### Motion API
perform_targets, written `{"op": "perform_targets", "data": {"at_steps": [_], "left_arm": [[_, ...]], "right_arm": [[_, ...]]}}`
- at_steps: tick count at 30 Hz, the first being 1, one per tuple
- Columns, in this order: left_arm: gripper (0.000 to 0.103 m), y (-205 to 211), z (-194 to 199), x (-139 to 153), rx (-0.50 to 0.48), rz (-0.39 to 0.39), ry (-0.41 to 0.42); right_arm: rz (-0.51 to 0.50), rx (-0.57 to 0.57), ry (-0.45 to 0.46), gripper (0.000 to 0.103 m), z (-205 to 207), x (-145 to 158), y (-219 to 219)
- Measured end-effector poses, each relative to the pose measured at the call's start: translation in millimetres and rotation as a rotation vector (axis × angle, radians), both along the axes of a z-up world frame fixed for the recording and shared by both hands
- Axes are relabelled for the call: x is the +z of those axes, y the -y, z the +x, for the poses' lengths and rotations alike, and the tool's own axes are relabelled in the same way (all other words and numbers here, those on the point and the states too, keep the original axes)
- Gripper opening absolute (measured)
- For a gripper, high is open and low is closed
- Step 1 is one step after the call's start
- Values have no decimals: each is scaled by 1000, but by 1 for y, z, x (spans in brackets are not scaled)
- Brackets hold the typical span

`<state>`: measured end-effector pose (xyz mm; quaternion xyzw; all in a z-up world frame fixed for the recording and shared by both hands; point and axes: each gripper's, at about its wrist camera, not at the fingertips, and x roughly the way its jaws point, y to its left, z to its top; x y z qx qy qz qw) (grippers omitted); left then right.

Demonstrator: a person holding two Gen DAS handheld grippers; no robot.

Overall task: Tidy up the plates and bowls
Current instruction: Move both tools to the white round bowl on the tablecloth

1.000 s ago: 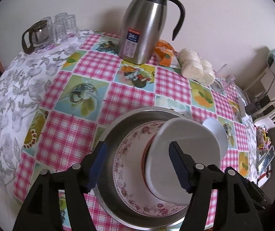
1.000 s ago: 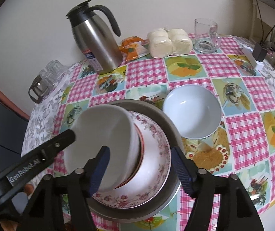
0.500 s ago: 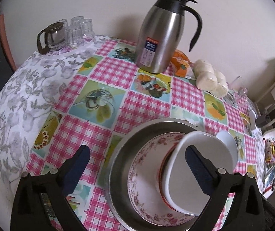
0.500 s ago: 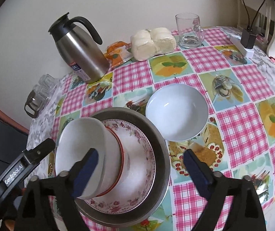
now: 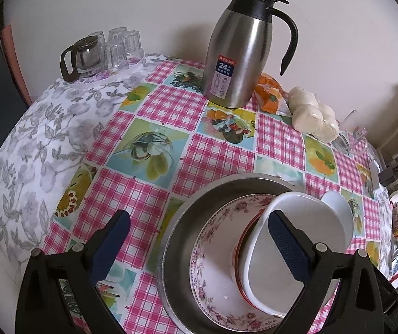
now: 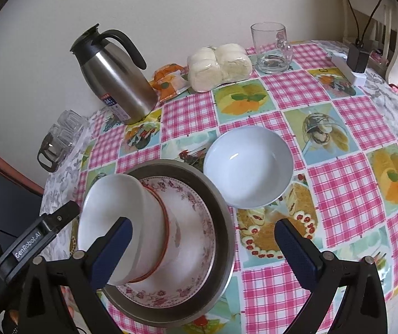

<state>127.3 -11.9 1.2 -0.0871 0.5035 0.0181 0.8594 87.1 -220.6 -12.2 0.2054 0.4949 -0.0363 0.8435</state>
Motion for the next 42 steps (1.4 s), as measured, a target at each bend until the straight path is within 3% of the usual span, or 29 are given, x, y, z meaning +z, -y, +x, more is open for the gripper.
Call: {"op": "perform_targets", "data": {"at_steps": [16, 27, 29, 34, 42], "left_arm": [[99, 36, -10, 21, -66, 75, 88], [99, 68, -13, 47, -144, 58, 164], [99, 76, -13, 53, -174, 30, 186], [100, 109, -3, 66, -294, 43, 192], [99, 162, 21, 71, -472, 43, 91]], "right_arm": [[-35, -55, -11, 103, -13, 2, 41], [-38, -94, -3, 103, -20, 4, 74], [-31, -104, -1, 103, -21, 4, 80], [-14, -144, -1, 103, -23, 3, 98], [20, -187, -1, 103, -24, -2, 122]]}}
